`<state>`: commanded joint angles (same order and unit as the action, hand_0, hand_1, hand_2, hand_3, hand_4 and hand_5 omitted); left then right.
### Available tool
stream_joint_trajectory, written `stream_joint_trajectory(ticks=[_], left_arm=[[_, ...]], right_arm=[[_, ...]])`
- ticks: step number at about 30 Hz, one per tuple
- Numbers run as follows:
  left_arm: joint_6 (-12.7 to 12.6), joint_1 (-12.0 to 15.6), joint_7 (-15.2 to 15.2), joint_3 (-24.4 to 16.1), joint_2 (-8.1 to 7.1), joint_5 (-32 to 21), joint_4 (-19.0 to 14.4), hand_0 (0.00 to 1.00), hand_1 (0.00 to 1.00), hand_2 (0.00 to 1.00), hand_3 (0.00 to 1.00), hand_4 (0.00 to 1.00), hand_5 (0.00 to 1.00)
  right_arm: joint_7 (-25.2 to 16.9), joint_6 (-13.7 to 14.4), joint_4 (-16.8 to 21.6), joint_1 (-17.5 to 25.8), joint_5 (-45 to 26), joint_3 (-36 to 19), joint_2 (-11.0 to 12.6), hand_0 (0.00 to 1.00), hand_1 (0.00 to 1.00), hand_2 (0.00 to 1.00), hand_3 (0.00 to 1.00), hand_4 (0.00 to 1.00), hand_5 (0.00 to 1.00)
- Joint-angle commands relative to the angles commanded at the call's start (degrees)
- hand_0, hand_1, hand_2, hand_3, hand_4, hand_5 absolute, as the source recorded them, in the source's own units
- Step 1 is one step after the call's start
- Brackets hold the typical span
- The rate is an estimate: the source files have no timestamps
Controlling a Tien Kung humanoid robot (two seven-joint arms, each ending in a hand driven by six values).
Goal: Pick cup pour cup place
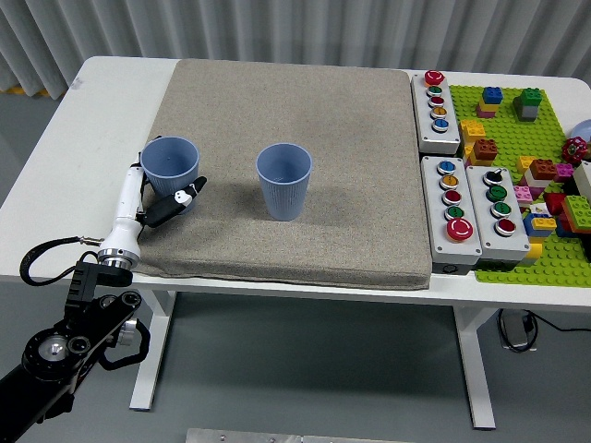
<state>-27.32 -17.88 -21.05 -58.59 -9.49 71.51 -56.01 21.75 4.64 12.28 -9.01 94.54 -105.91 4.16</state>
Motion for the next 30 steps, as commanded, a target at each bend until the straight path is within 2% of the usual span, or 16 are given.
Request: stream_joint_trajectory(ticks=[10, 17, 19, 23, 25, 28, 30], left_arm=[[0.6, 2.0, 0.2, -1.4, -0.53, 1.3, -1.5, 0.788, 0.811, 0.992, 0.998, 0.989, 0.492], [1.2, 5.5, 0.2, -3.9, -1.94, 2.8, -5.0, 0.795, 0.819, 0.995, 0.998, 0.998, 0.513], [1.4, 7.3, 0.1, -5.1, -2.59, 3.1, -6.3, 0.795, 0.819, 0.995, 0.998, 0.998, 0.513], [2.0, 11.7, 0.2, -8.3, -4.21, 4.0, -10.8, 0.801, 0.820, 0.998, 0.998, 0.998, 0.532], [2.0, 12.1, 0.2, -8.6, -4.32, 4.1, -11.3, 0.801, 0.820, 0.998, 0.998, 0.998, 0.532], [2.2, 16.1, 0.4, -11.6, -5.76, 7.0, -16.6, 0.804, 0.824, 0.998, 0.998, 0.998, 0.559], [2.1, 17.3, 0.5, -13.0, -6.52, 7.1, -19.9, 0.804, 0.824, 0.998, 0.998, 0.998, 0.559]], right_arm=[[0.0, -0.1, 0.0, 0.1, 0.3, -0.3, 0.0, 0.703, 0.706, 0.666, 0.628, 0.057, 0.447], [-0.2, 0.0, -0.1, 0.1, -0.1, -0.3, 0.1, 0.703, 0.706, 0.665, 0.628, 0.057, 0.446], [-0.2, 0.0, -0.1, 0.1, -0.1, -0.3, 0.1, 0.703, 0.706, 0.665, 0.628, 0.057, 0.446], [-0.2, -0.1, -0.1, 0.1, 0.1, -0.5, 0.1, 0.703, 0.706, 0.664, 0.629, 0.056, 0.445], [-0.2, -0.1, -0.1, 0.1, 0.1, -0.5, 0.1, 0.703, 0.706, 0.664, 0.629, 0.056, 0.445], [-0.3, 0.0, -0.1, 0.2, -0.2, -0.5, 0.1, 0.703, 0.706, 0.664, 0.628, 0.056, 0.445], [-0.3, 0.0, -0.1, 0.1, -0.2, -0.6, 0.1, 0.703, 0.706, 0.664, 0.628, 0.056, 0.445]])
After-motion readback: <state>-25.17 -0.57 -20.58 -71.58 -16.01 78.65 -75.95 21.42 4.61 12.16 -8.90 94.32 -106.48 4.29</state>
